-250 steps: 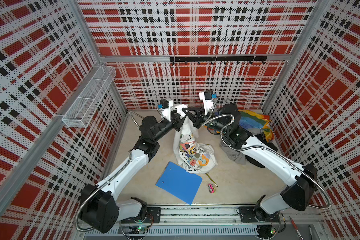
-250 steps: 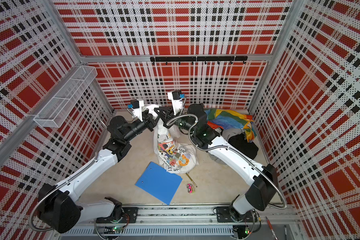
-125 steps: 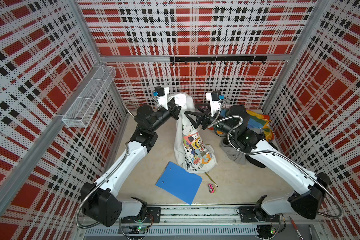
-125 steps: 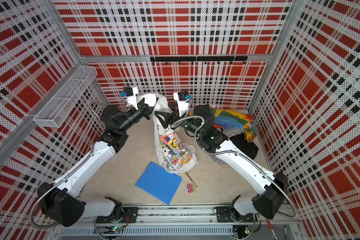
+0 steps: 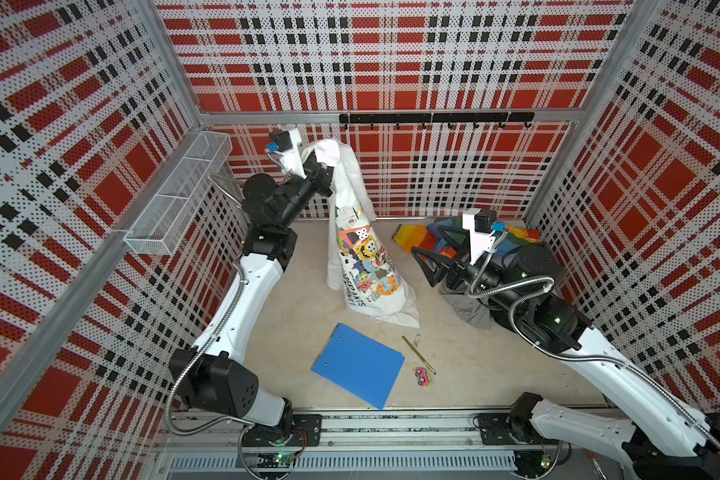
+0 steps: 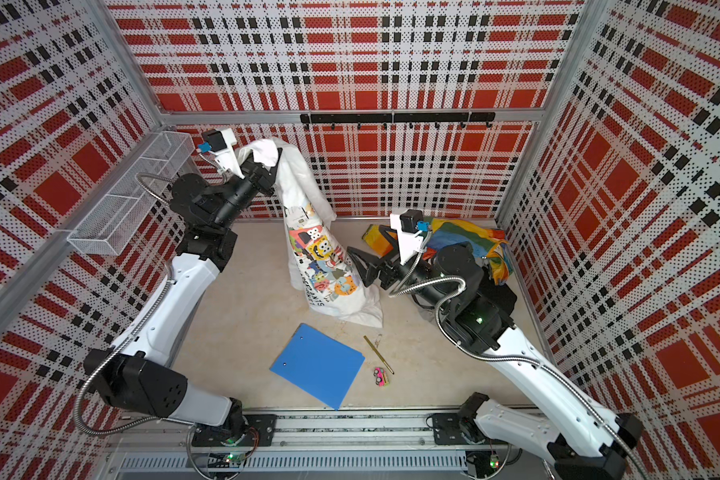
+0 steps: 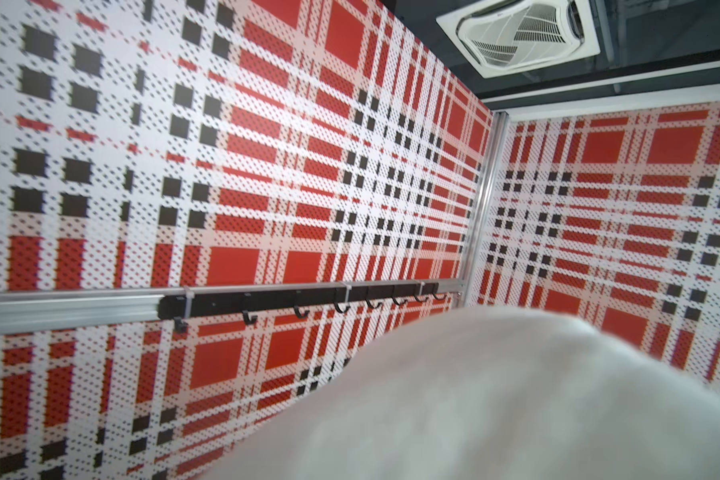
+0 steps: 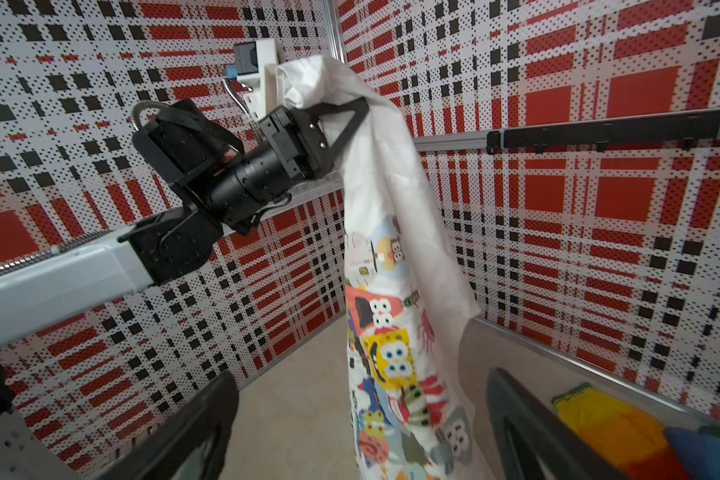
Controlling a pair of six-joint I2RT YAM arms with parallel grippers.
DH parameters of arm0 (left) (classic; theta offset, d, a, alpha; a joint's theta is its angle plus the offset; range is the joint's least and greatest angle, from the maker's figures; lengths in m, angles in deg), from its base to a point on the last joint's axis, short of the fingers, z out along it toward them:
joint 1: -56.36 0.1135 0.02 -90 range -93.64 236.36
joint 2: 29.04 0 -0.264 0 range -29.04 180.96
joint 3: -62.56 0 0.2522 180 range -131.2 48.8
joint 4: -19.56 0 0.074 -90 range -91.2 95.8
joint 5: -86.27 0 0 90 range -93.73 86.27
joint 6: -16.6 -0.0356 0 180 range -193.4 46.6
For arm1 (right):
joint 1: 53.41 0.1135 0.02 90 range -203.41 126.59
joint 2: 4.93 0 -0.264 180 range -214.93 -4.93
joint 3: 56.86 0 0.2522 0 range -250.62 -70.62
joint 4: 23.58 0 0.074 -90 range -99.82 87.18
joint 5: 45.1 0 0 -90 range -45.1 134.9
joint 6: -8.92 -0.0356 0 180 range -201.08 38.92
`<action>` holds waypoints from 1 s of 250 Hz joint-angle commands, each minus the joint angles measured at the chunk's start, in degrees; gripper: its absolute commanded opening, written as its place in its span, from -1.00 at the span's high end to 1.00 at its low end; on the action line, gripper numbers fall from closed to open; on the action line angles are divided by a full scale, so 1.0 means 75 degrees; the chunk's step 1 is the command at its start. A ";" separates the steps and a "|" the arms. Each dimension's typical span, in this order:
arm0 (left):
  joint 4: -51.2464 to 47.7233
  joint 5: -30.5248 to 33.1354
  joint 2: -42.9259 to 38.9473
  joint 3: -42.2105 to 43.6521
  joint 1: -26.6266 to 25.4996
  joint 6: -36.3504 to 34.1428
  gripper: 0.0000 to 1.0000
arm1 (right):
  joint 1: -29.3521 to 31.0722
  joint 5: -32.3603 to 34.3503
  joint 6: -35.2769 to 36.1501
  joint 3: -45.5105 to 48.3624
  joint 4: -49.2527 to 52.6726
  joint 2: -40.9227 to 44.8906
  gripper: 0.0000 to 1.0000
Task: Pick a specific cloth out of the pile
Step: 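Open and withdraw the right gripper while the left gripper carries the T-shirt away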
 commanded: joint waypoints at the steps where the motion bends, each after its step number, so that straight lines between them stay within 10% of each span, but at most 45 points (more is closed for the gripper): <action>1: 0.0803 0.0306 -0.0019 -0.0380 0.0450 0.0510 0.89 | 0.0035 0.0823 0.0124 0.0384 0.0388 0.0547 -1.00; 136: 0.0944 -0.0328 -0.0222 -0.0964 0.2941 0.1770 0.97 | 0.0035 0.0581 -0.0263 0.1954 0.0391 0.1887 -1.00; 250: 0.0635 -0.0503 0.0120 -0.1216 0.2439 0.1390 0.97 | 0.0037 0.0671 -0.0439 0.2524 -0.0014 0.2067 -1.00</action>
